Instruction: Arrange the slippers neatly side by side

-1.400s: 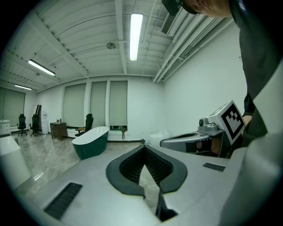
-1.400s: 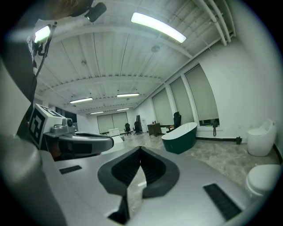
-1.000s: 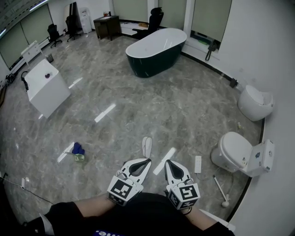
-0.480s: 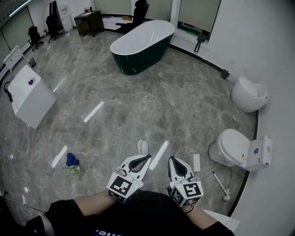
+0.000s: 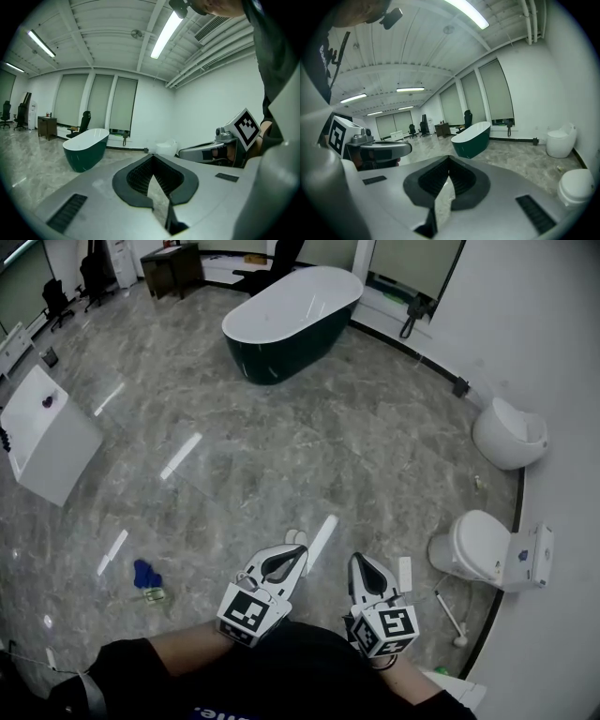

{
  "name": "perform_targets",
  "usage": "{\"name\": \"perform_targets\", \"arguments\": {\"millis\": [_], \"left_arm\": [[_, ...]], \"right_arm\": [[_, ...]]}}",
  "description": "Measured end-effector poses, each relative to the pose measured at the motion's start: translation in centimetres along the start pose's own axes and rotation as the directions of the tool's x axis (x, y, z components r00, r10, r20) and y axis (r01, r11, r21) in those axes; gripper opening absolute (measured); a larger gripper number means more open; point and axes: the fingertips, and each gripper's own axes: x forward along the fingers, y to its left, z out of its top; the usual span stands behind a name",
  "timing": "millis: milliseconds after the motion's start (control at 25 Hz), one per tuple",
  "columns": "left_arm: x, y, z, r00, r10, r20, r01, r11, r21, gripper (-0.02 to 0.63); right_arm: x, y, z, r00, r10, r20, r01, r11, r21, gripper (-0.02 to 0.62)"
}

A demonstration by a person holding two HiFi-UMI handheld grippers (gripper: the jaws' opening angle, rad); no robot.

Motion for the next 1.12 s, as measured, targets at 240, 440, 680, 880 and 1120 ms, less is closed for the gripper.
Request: {"name": "perform_targets", "arguments": {"millis": [240, 440, 680, 880, 1120], "left_arm": [[1.4, 2.9, -0.4, 1.000, -0.018, -0.016, 0.018, 1.000, -0.018, 0.002], [2.4, 3.7, -0.3, 0.999, 0.009, -0.032, -0.009, 1.000, -0.023, 0.002], [4.4, 3.4, -0.7, 0.996, 0.057, -0.061, -0.060, 0.997, -0.038, 0.002], [6.5, 2.8, -1.6, 0.993, 0.081, -0.088, -0.086, 0.995, -0.054, 0.002], [8.1, 3.0, -3.1, 0.985, 0.118, -0.127, -0.129, 0.988, -0.083, 0.002]], "right_arm": [[3.4, 1.2, 0.0, 0.999, 0.024, -0.045, -0.024, 1.000, -0.013, -0.002], [4.8, -0.1, 0.4, 0.997, 0.046, -0.055, -0.047, 0.999, -0.012, -0.002], [5.3, -2.8, -0.3, 0.993, 0.085, -0.081, -0.085, 0.996, -0.001, -0.002], [5.9, -4.7, -1.2, 0.989, 0.110, -0.103, -0.111, 0.994, 0.002, -0.002], [7.5, -5.9, -3.6, 0.979, 0.139, -0.151, -0.138, 0.990, 0.016, -0.002]]}}
